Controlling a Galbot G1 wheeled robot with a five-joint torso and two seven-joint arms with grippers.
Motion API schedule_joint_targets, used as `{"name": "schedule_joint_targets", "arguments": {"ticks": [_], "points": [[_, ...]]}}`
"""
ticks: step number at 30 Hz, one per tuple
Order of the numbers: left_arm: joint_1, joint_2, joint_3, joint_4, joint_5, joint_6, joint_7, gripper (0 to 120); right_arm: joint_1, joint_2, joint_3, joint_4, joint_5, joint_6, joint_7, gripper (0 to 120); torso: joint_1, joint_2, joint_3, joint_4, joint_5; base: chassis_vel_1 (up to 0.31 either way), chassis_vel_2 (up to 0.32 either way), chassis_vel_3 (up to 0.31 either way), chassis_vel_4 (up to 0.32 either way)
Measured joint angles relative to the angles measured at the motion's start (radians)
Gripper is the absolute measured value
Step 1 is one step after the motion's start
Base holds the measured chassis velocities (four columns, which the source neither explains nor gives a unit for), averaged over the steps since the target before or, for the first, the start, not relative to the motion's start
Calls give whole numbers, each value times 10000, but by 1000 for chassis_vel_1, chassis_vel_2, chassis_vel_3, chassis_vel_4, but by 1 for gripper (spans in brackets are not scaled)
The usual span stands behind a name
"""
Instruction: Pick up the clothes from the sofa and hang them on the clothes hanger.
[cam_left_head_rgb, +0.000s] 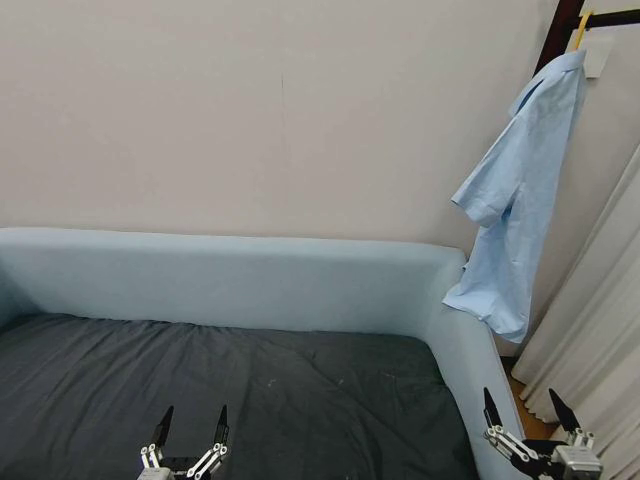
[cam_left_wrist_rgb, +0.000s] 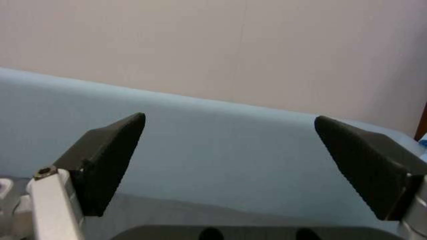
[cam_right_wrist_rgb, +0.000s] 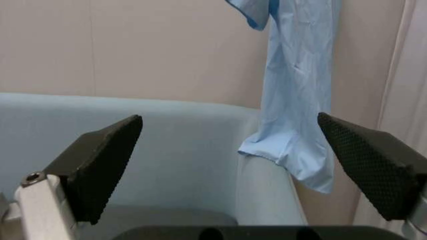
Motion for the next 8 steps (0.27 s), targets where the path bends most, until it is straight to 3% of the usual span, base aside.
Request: {"name": "schedule_joint_targets", "arguments": {"ticks": [8], "points": [[2, -32, -14, -9, 14, 112, -4, 100, -173, 43, -52, -148, -58, 341, -126, 100, 1, 0, 0, -1, 0, 0, 0, 0, 0]]}}
